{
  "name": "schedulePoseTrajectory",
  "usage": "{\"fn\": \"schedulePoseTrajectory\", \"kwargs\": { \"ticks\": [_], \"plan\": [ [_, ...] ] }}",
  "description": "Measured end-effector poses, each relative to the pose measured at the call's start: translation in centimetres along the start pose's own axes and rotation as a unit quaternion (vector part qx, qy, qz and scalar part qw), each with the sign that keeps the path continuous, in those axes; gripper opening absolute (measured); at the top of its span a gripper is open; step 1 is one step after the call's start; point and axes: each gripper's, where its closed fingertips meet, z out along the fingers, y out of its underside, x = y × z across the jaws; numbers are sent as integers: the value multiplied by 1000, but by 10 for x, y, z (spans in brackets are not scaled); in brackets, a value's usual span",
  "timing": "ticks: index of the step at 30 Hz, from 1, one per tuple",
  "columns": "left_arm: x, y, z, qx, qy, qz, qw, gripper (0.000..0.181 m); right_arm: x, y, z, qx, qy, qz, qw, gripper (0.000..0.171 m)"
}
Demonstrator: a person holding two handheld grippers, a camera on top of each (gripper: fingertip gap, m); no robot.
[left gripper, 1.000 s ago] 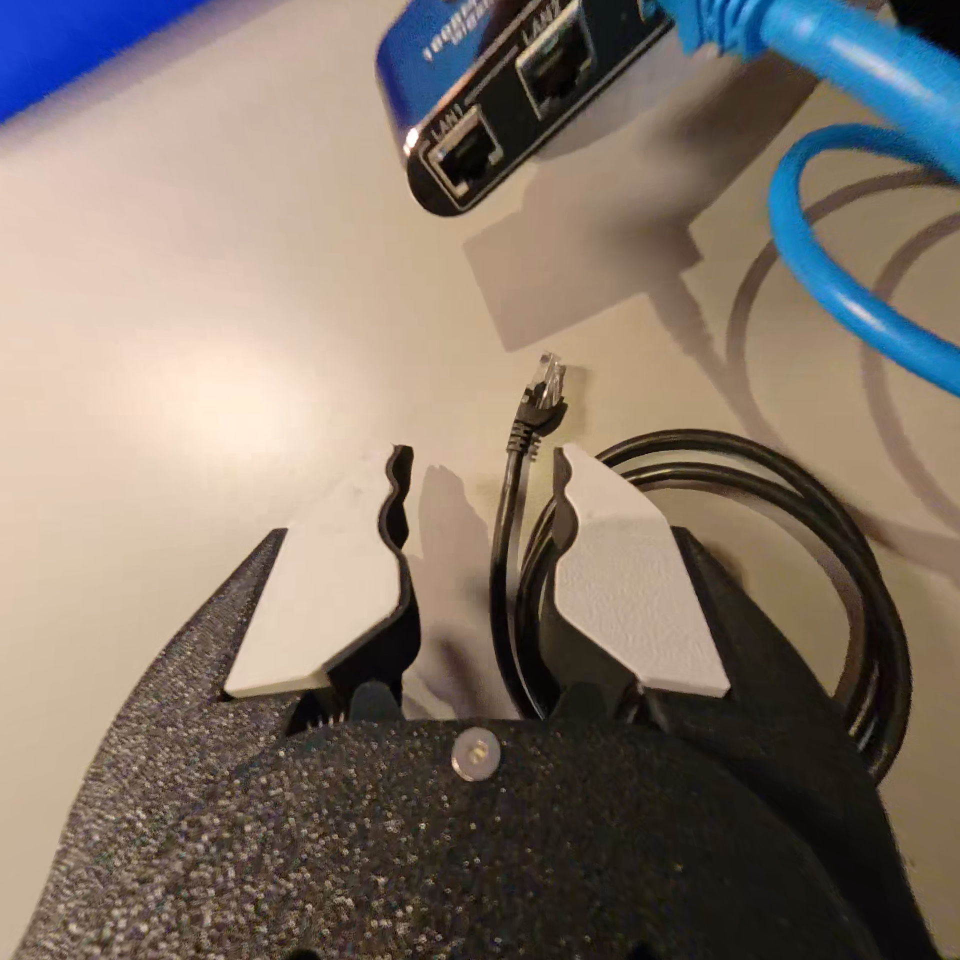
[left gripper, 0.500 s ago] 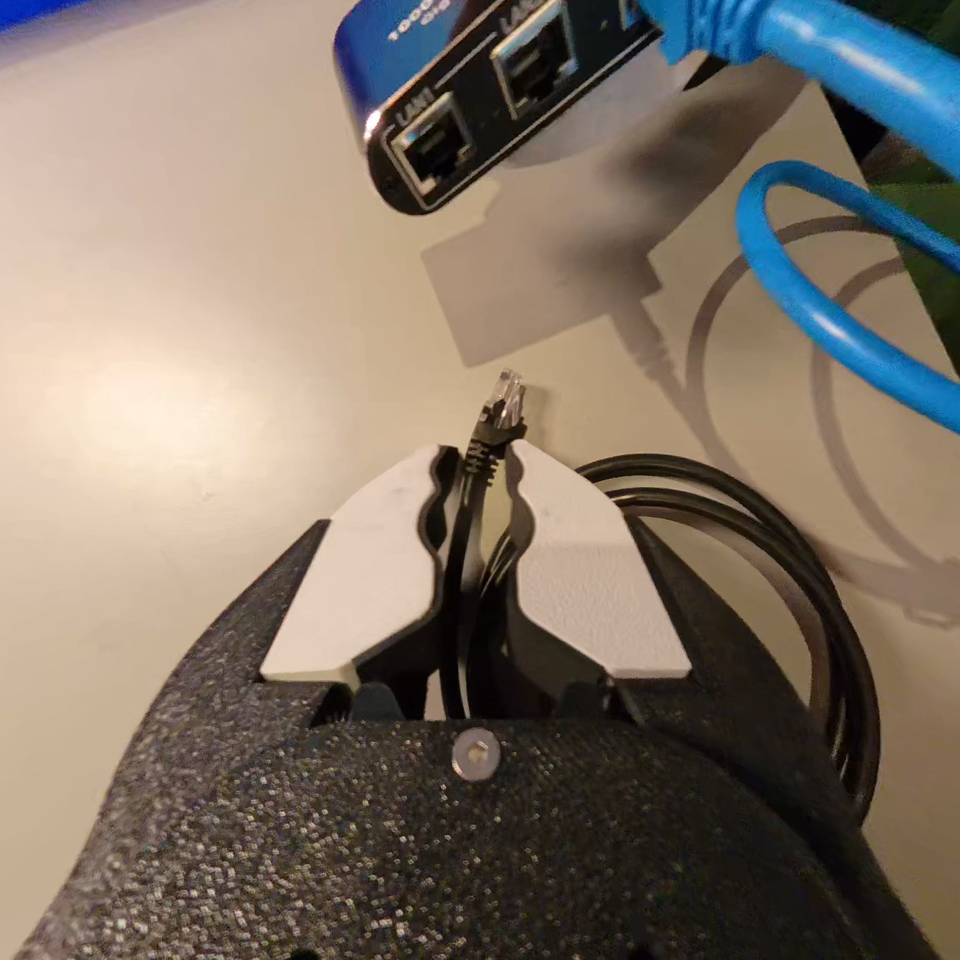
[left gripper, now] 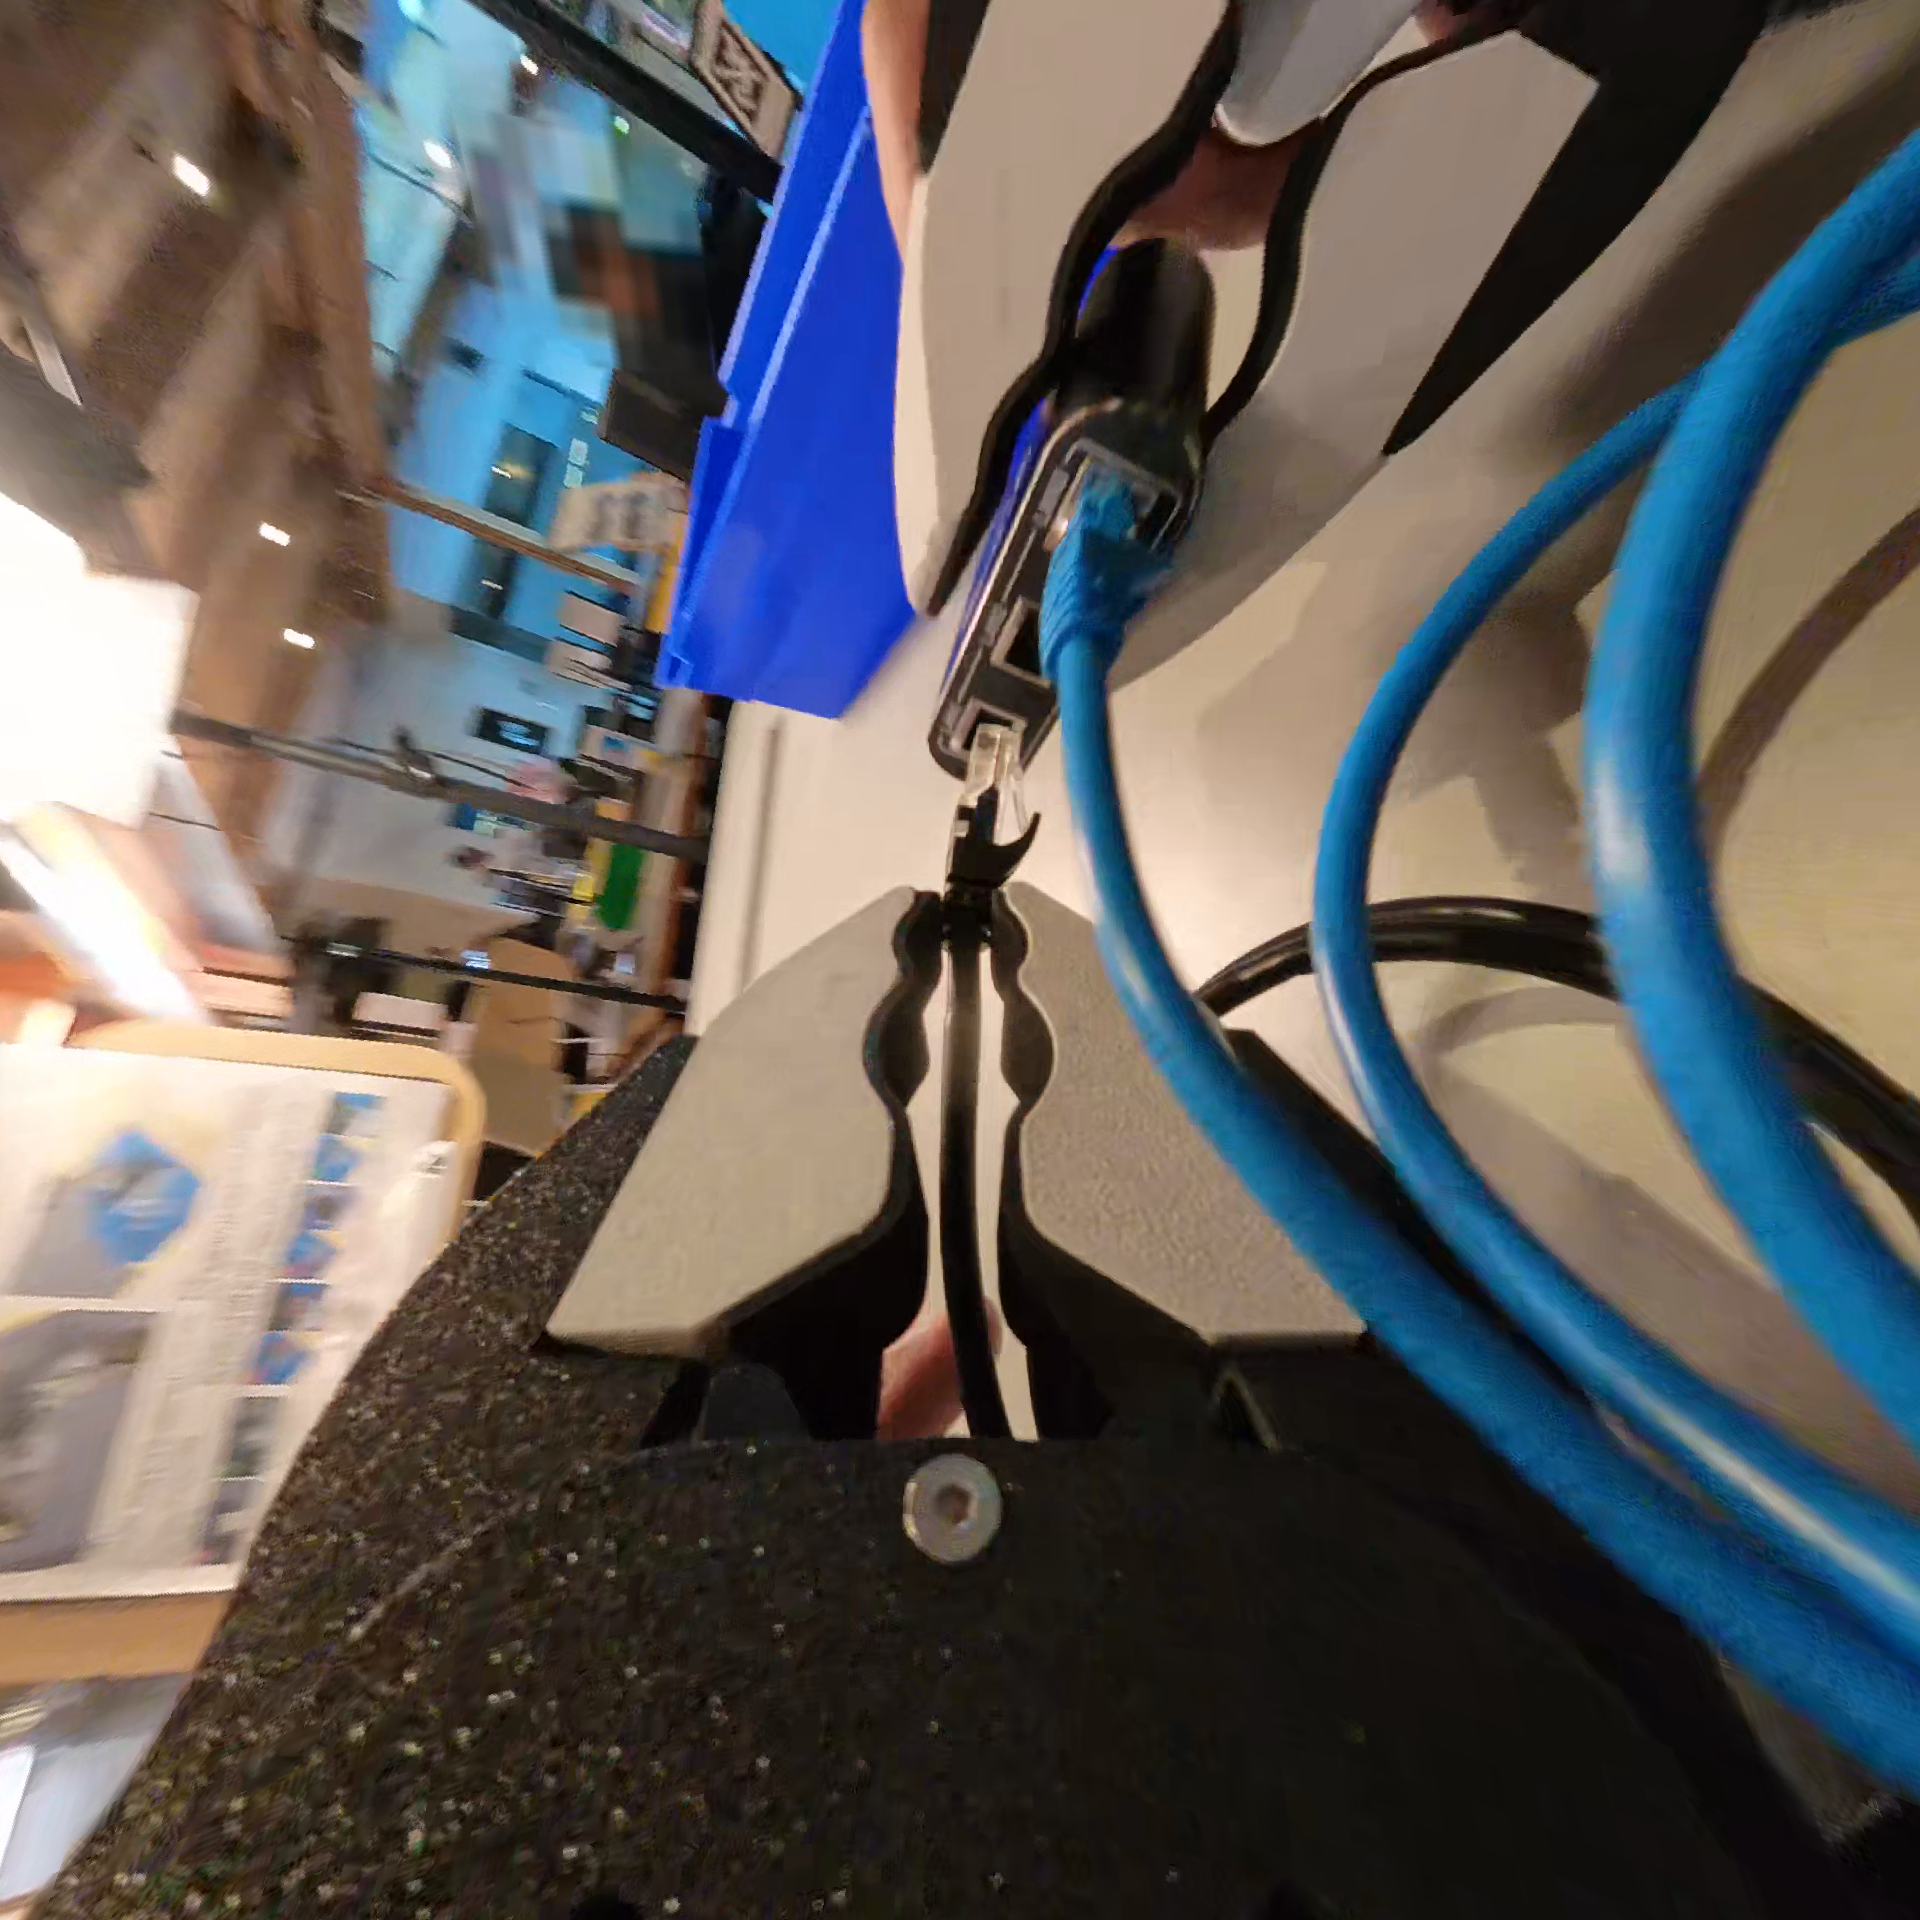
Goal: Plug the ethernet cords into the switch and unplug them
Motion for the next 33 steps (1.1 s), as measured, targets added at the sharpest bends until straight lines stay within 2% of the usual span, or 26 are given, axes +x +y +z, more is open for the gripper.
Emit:
{"fn": "schedulePoseTrajectory", "kwargs": {
  "ticks": [5, 8, 17, 27, 33],
  "plan": [
    [0, -13, 1, -20, -57, 106, 993, 9, 3, 3, 0, -11, 13, -12, 1000, 29],
    [1, -13, 1, -31, -69, 125, 989, 9, 3, 4, 1, -16, 14, -18, 1000, 29],
    [-2, -21, -4, -29, -91, 128, 987, 9, 4, 6, 2, -31, 29, -48, 998, 29],
    [3, -18, -2, -62, -94, 149, 982, 9, -1, 8, 4, -51, 24, -78, 995, 28],
    [8, -21, -2, -30, -61, 92, 993, 7, -6, 6, 5, -55, 11, -77, 995, 28]
  ]
}}
